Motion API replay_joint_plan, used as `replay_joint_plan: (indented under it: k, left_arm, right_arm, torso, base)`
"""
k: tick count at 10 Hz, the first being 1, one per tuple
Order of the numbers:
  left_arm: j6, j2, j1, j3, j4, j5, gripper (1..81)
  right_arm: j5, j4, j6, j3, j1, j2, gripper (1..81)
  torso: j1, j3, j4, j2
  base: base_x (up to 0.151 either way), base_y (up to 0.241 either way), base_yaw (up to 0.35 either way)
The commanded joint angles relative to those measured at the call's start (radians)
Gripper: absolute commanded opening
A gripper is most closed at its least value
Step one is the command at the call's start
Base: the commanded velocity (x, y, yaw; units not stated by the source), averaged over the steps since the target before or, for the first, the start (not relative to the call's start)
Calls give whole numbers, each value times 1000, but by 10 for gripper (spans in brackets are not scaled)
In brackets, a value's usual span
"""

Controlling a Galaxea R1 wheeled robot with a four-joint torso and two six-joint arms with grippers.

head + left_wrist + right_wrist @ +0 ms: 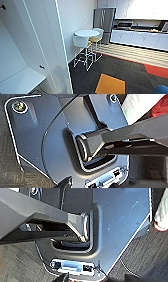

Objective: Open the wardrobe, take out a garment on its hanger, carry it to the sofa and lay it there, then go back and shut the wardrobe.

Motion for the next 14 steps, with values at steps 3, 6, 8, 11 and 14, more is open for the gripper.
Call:
replay_joint_plan:
  k: [3,6,8,11,14]
  left_arm:
    - [10,2,-28,-6,11,46,811]
    - [15,5,-26,-6,11,47,811]
    - [16,3,-28,-6,11,47,811]
    - [18,6,-26,-4,13,47,811]
    - [22,6,-28,-4,13,47,811]
  right_arm:
    - [-51,1,0,1,13,20,811]
    - [-51,1,0,3,13,21,811]
    - [-51,0,-1,3,13,23,811]
    - [-51,0,-1,-2,7,18,811]
    - [-51,0,-1,-2,7,19,811]
  torso:
    - [0,0,0,0]
    - [0,0,0,0]
    - [0,0,0,0]
    - [0,0,0,0]
    - [0,0,0,0]
  base:
    - [0,0,299]
    - [0,0,299]
    - [0,0,299]
    - [0,0,299]
    - [0,0,300]
